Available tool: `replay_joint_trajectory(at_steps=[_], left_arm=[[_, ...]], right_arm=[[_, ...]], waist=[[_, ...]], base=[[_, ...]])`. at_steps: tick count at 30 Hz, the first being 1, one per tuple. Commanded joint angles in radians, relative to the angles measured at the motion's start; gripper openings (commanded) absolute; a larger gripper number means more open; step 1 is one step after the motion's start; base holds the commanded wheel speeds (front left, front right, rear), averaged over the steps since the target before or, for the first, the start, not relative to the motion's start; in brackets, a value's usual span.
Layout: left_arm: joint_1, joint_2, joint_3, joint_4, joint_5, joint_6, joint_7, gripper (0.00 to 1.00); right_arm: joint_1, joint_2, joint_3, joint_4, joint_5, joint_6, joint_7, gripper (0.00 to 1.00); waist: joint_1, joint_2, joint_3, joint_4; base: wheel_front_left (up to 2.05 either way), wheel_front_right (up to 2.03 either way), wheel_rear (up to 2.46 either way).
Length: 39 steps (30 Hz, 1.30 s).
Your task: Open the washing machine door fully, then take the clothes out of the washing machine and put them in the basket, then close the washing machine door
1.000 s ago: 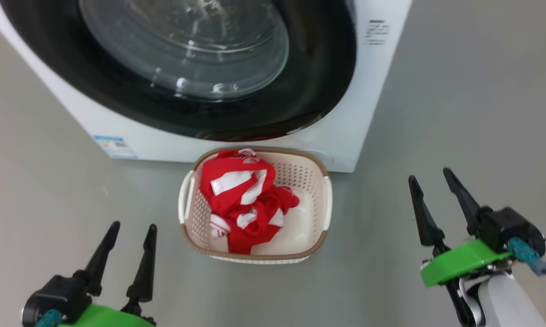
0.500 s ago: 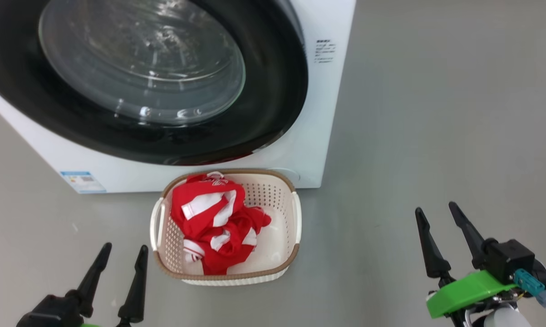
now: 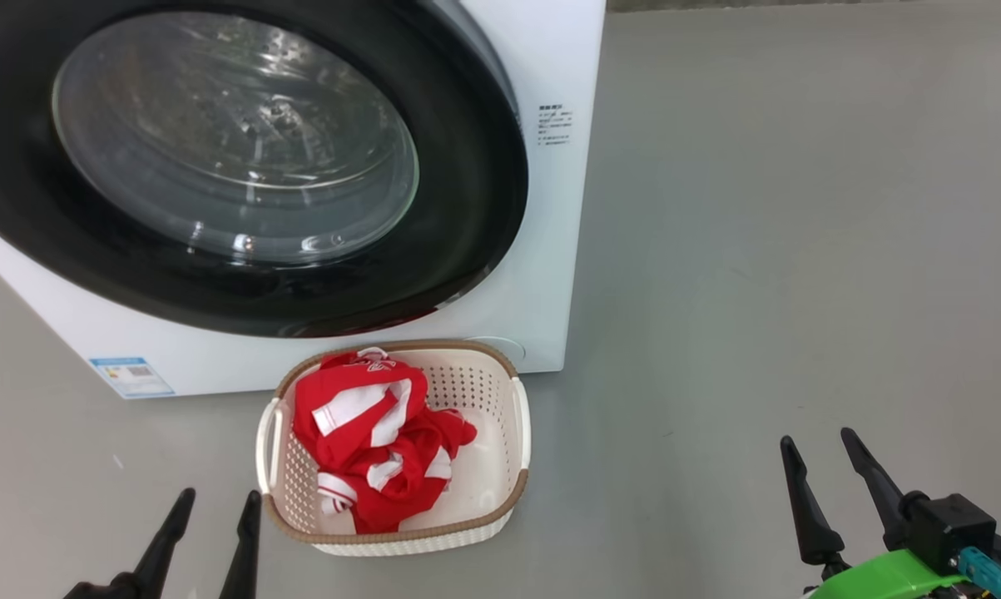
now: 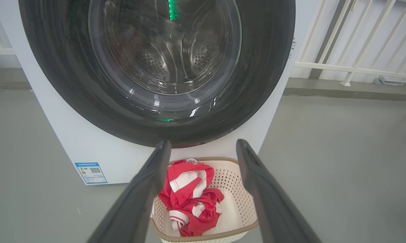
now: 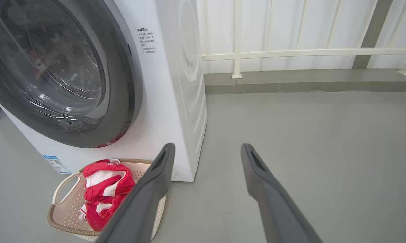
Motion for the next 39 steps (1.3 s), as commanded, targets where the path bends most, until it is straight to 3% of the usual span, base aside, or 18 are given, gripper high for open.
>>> replay_joint_trajectory(at_steps=[1,39], left_arm=[[-0.013,0.014,0.043,-0.029,0.006,-0.006,-0.012,1.00],[0.020,-0.011,0.092,-0.056,0.012,-0.006,-0.012,1.00]], right_arm=[[-0.006,-0.008,0.018,-0.028,-0.005,-0.004,-0.006,1.00],[0.020,-0.008,0.001,-0.050,0.002,-0.004,-0.006,1.00]], waist=[[0.0000,0.0000,-0.004,-0.005],[0.0000,0.0000,-0.007,-0.015]], base=[[0.00,0.00,0.00],[0.00,0.00,0.00]])
